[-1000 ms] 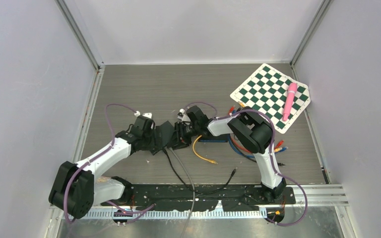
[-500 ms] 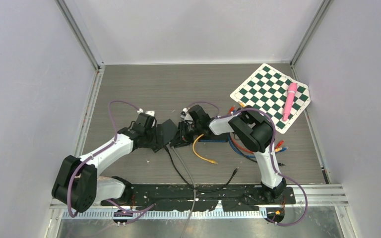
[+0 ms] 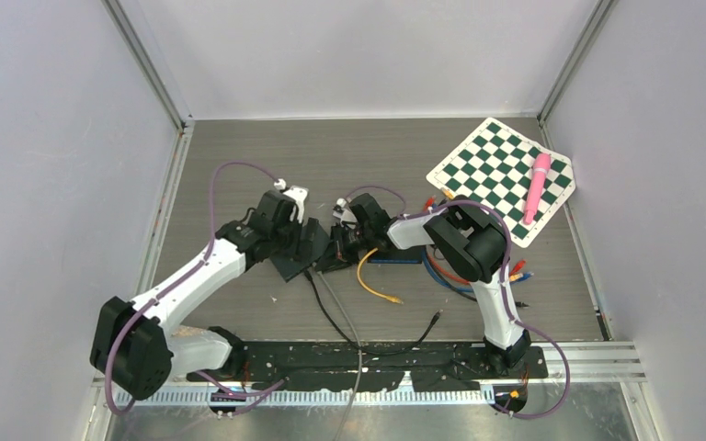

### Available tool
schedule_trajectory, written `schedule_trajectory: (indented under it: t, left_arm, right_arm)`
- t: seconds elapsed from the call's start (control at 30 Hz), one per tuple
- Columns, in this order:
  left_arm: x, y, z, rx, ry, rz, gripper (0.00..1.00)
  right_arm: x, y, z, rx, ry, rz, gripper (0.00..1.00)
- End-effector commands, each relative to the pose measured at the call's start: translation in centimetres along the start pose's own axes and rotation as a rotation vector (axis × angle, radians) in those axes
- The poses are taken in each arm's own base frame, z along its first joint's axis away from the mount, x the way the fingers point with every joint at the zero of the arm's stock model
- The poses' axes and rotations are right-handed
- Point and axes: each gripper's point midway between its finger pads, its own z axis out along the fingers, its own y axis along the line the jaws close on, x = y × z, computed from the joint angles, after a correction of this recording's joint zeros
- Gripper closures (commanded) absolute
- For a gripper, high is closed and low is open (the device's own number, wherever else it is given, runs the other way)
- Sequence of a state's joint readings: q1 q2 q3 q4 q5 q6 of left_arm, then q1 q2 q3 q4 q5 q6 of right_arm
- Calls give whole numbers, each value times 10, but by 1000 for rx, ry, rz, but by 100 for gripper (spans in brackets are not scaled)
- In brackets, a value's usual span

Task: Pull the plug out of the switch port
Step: Pull the connector from the switch port.

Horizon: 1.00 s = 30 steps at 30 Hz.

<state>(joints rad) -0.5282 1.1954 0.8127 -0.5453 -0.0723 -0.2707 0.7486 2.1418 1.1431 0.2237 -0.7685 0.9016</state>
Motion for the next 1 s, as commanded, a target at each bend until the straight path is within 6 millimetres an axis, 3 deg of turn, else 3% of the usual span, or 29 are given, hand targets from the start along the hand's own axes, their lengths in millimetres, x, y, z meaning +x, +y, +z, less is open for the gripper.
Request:
schedule_trajectory:
  t: [0.0,0.37,0.6,0.87,0.97]
  left_arm:
    - [1,19,2,-78,94,194,24]
    - [20,20,14,-18,287,384,24]
    - [40,27,31,-59,408,417,27]
    - [46,28,35,-62,434,420,34]
    - [49,22,36,-31,440,410,39]
  right_arm:
    - [4,-38,4,136,-24,34,95]
    - [1,-32,4,86,-29,57,94]
    - [-6,-16,2,12,-58,72,90]
    - [-18,-6,-2,-7,-101,98,61]
    - [-25,-1,-4,-24,-127,109,56]
